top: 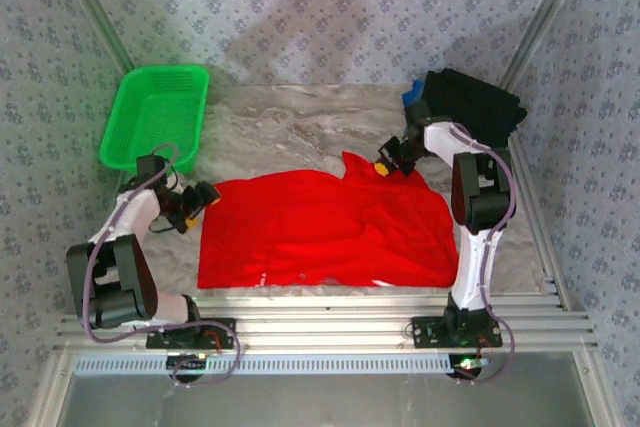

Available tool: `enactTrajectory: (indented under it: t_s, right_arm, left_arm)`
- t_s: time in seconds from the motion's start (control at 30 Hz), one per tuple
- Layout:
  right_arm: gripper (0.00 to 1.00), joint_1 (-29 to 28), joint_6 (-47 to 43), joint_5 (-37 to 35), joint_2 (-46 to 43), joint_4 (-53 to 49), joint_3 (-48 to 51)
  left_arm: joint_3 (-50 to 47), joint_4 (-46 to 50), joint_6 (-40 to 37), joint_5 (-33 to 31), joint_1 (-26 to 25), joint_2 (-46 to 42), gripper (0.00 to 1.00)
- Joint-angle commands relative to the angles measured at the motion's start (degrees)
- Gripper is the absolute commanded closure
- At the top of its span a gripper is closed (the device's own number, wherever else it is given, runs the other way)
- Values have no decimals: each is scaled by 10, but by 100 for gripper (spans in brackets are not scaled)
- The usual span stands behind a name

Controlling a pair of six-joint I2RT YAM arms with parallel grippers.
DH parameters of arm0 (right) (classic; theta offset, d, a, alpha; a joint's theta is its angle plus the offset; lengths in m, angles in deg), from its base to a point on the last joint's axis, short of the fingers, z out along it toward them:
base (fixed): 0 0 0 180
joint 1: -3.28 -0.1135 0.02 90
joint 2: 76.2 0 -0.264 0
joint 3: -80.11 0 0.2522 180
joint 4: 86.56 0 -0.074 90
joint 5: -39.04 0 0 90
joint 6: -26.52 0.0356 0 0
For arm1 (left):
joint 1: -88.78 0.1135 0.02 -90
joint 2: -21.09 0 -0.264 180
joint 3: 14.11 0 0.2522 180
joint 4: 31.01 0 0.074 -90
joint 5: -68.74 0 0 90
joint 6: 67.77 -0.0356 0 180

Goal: Fold and stack the t-shirts

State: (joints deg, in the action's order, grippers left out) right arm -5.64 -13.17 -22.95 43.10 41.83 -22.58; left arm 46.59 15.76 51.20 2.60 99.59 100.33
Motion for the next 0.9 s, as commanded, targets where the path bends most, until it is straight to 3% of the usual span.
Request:
enactTrajectory:
  t_s: [0.0, 0.4, 0.6, 0.87]
  right_arm:
    - [100, -12, -65, -61, -21, -79, -47]
    - [100, -42, -202, -226, -14, -203, -177]
    - [100, -53, -230, -252, -14, -203, -184]
    - [100, -62, -241, -244, -24, -186, -172]
  left_arm:
    - [30, 8, 1, 14, -7, -2, 19]
    - [96, 20, 11, 2, -43, 36, 19]
    - [146, 36, 28, -29, -66, 96, 22]
    - [223, 72, 65, -132, -102, 181, 32]
